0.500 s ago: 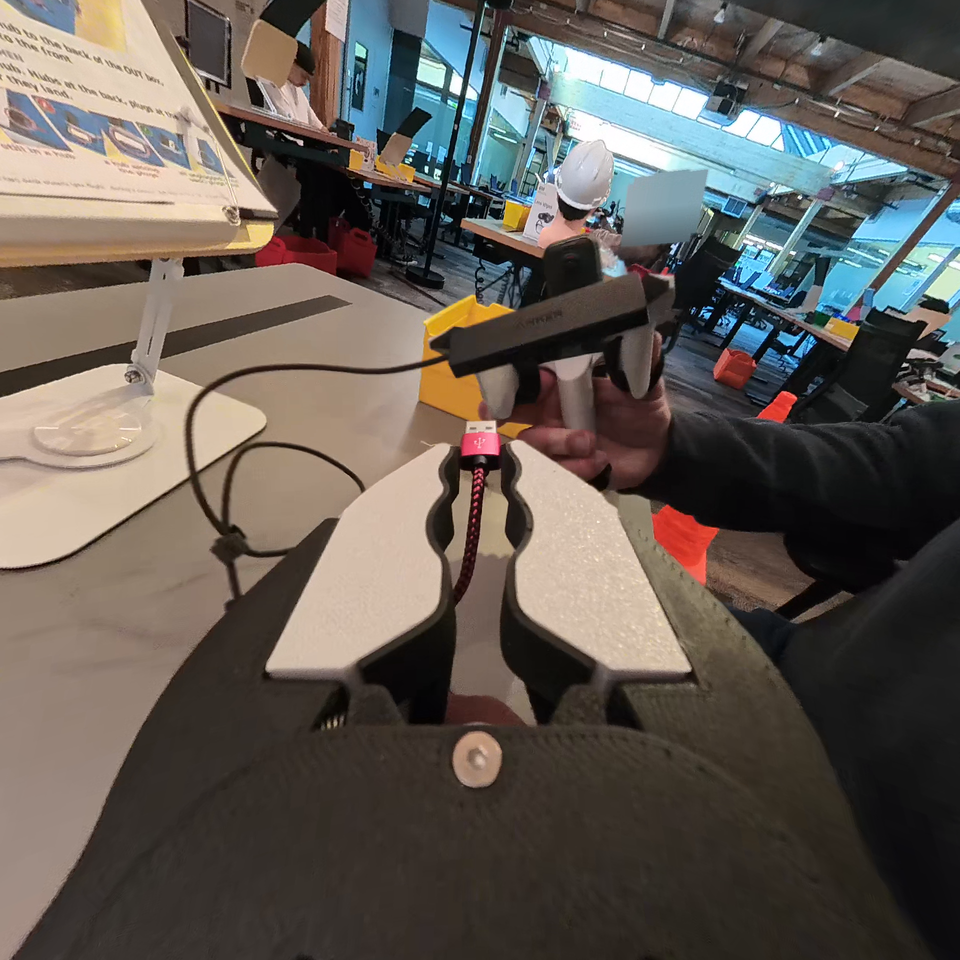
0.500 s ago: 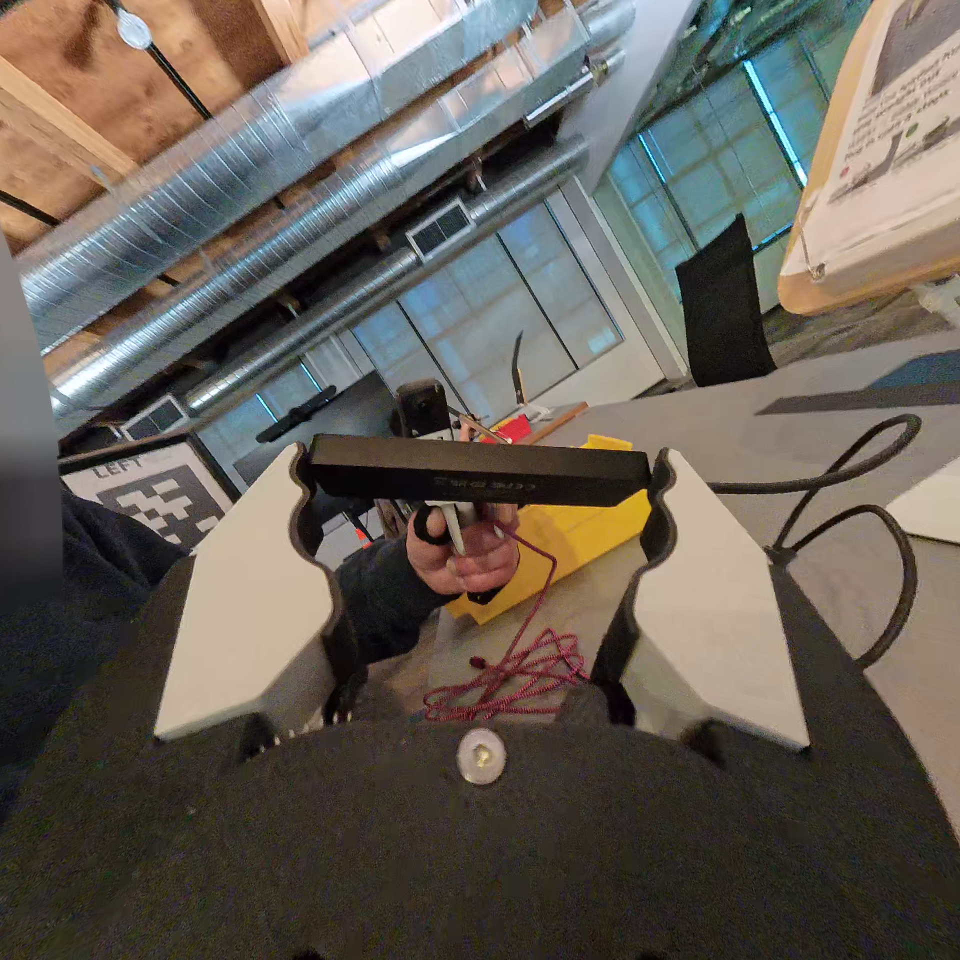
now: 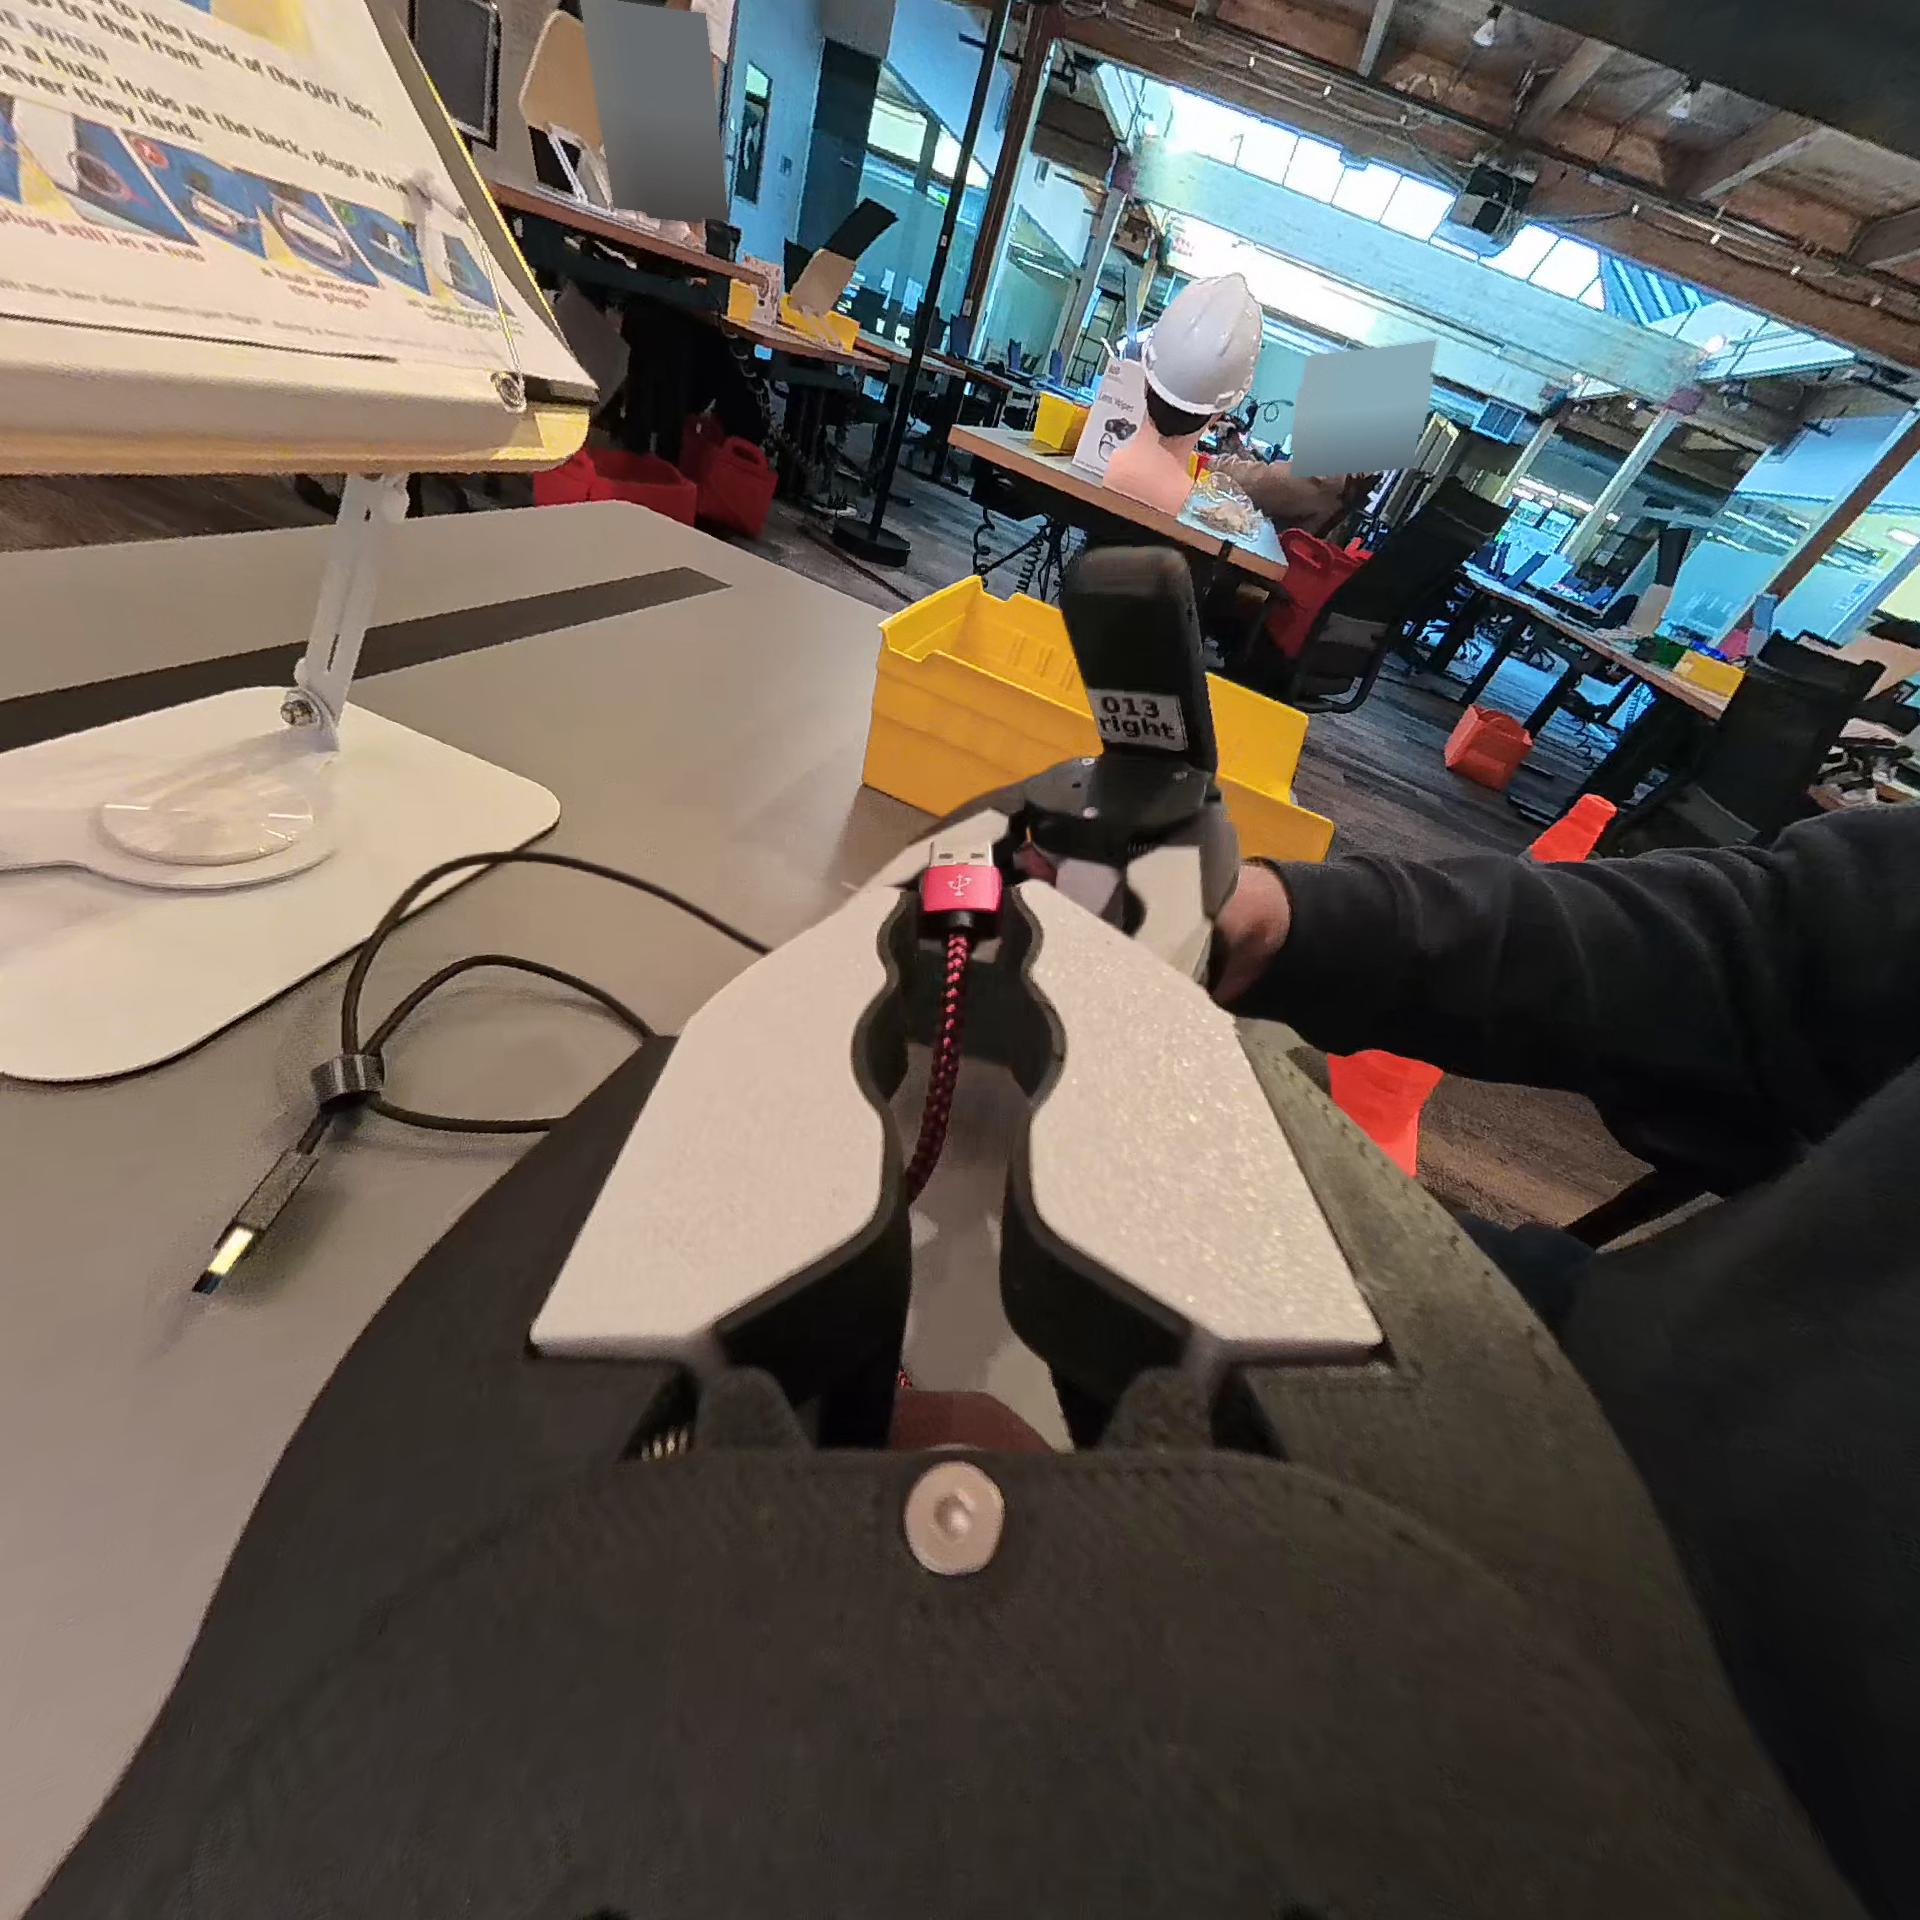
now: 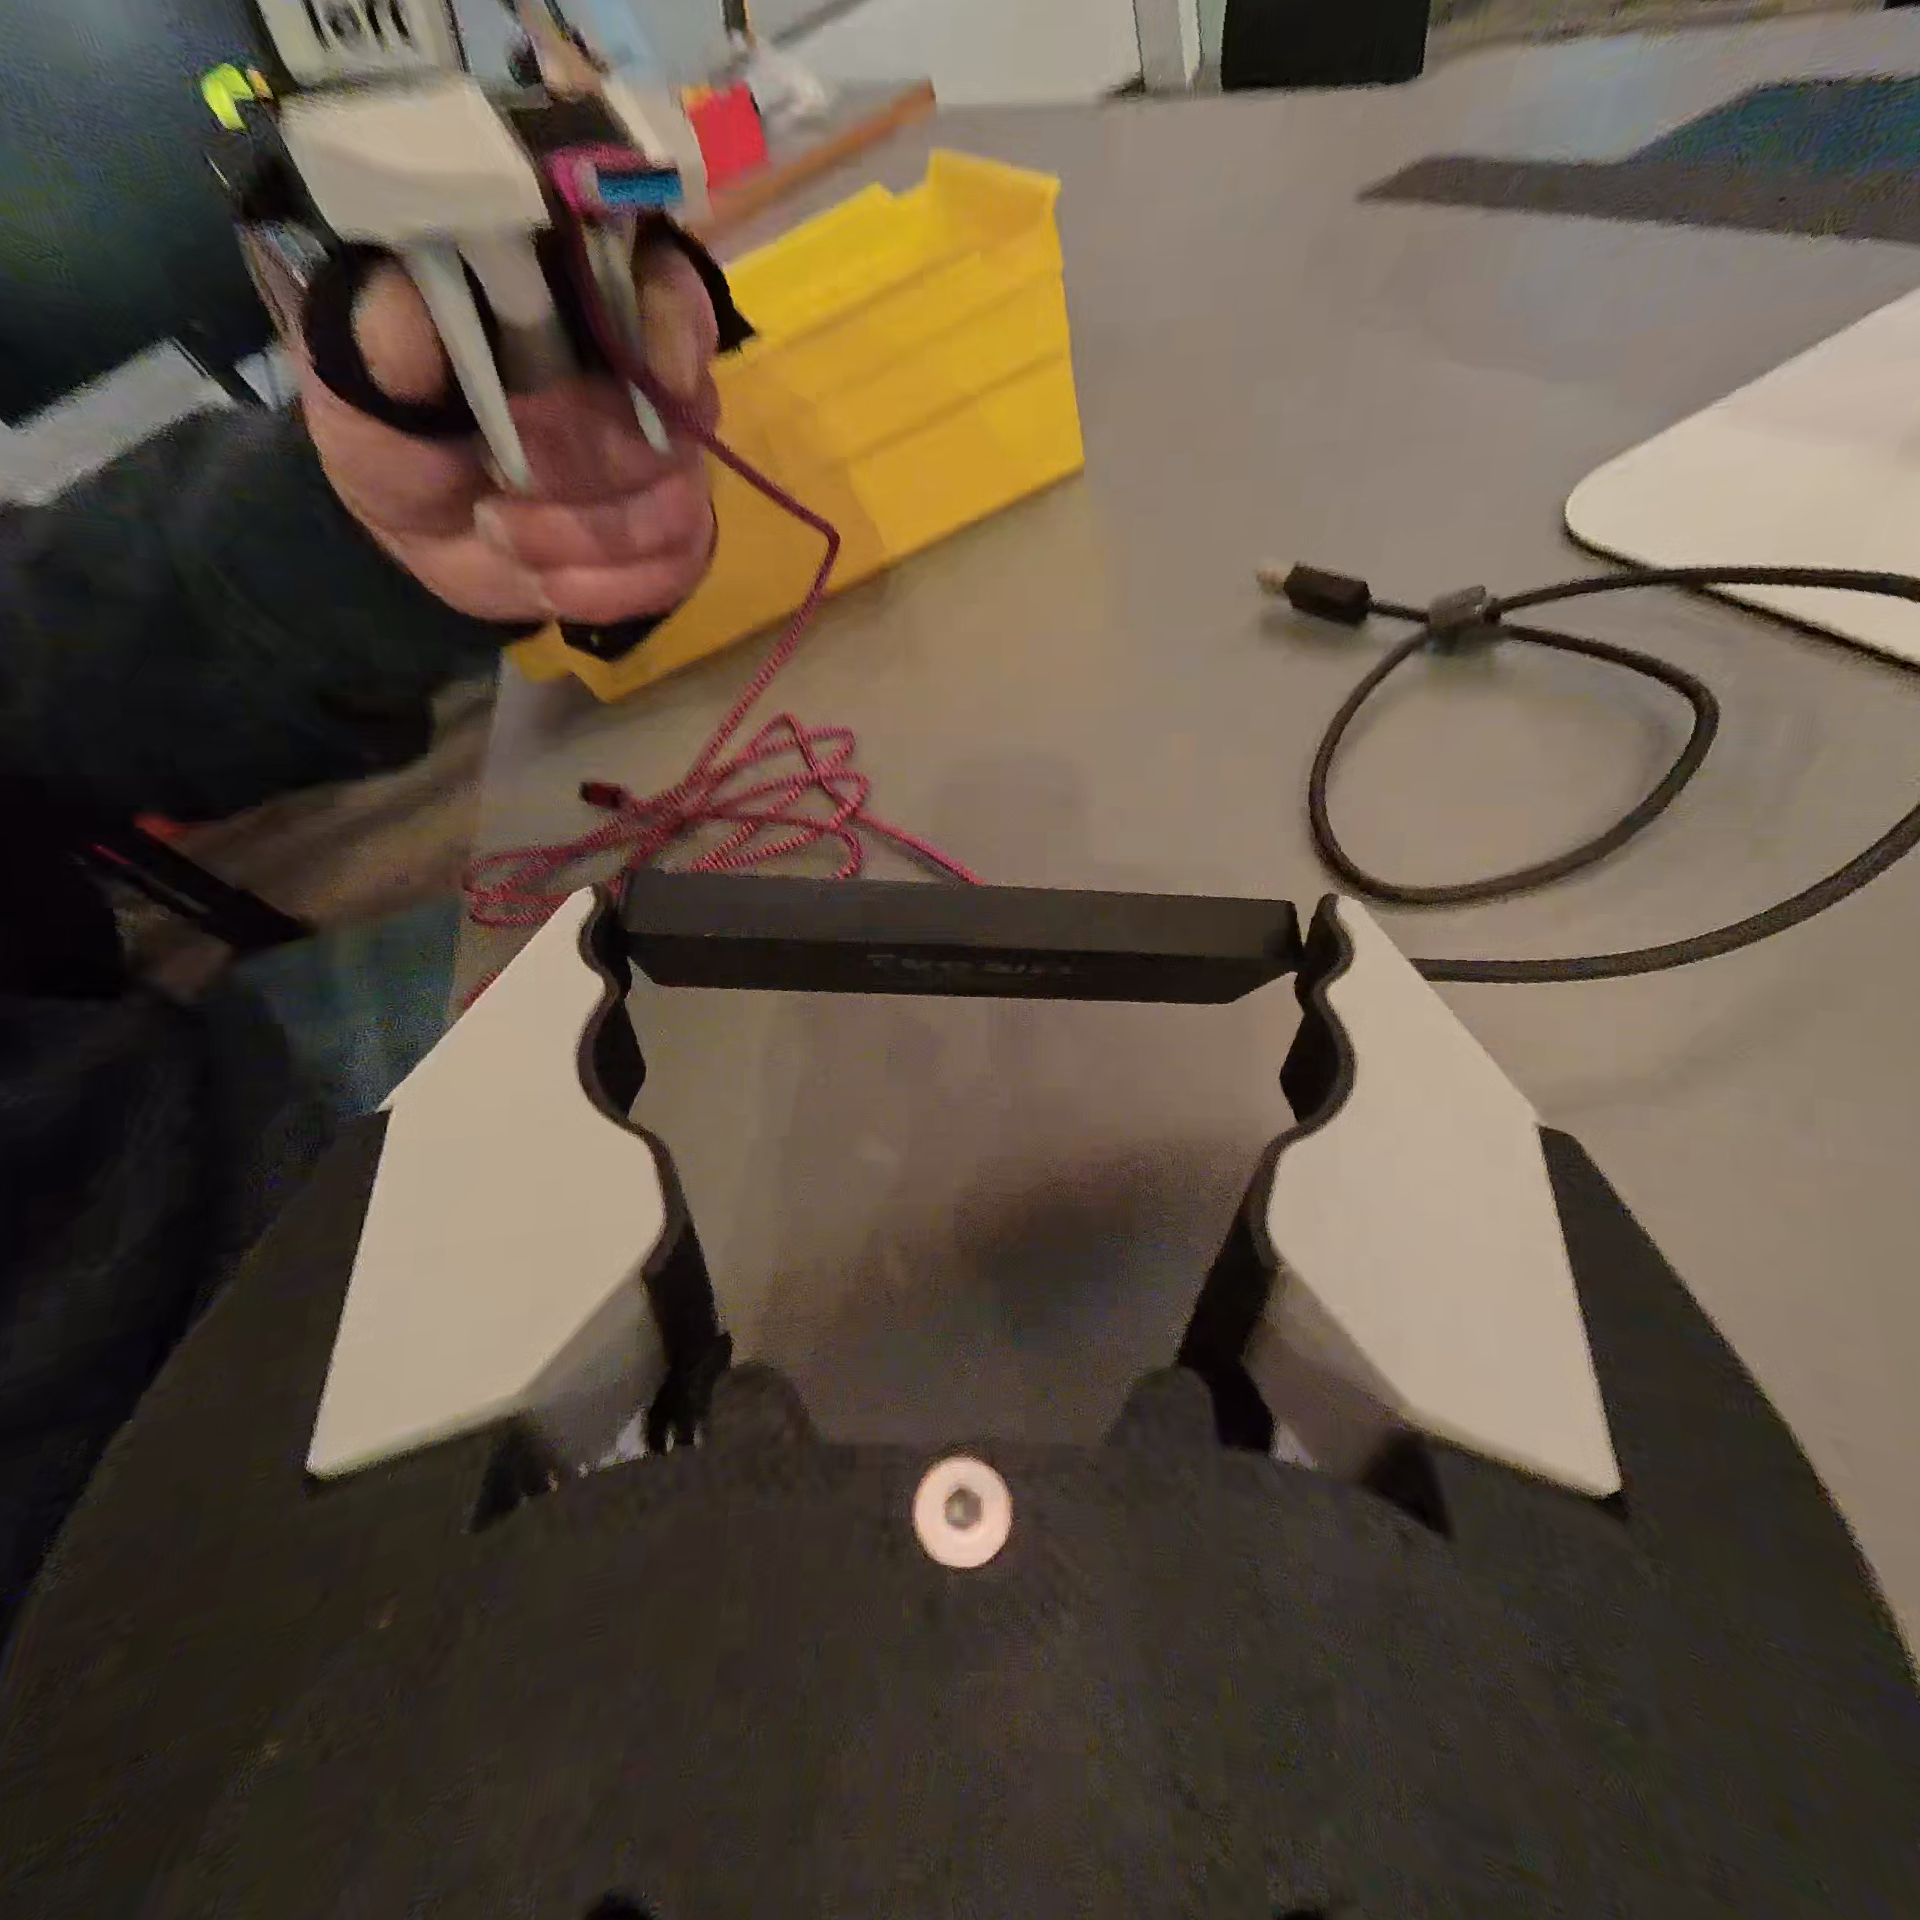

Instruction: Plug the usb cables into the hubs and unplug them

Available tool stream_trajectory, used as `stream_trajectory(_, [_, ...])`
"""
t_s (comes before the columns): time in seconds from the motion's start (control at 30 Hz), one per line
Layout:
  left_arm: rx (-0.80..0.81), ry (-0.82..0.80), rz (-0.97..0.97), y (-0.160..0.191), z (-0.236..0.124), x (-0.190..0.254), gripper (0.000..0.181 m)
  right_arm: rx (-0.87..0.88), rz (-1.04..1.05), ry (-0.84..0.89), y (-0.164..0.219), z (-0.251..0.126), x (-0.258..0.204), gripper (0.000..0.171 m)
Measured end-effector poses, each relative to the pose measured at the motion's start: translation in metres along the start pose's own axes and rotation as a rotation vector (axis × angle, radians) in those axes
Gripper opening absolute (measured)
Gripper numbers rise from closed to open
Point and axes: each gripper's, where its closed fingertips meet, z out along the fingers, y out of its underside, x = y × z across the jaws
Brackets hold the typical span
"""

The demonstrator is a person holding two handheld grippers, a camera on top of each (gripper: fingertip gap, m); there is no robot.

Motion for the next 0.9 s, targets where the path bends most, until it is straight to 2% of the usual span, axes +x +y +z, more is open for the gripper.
stream_trajectory(0.2, [-0.015,-0.008,0.01,0.003,0.001,-0.001,0.015,-0.267,-0.095,0.098,0.044,0.008,0.016,0.126])
stream_trajectory(0.9, [-0.027,-0.014,0.028,0.004,0.0,0.0,0.015,-0.579,-0.362,0.312,0.082,-0.036,0.027,0.127])
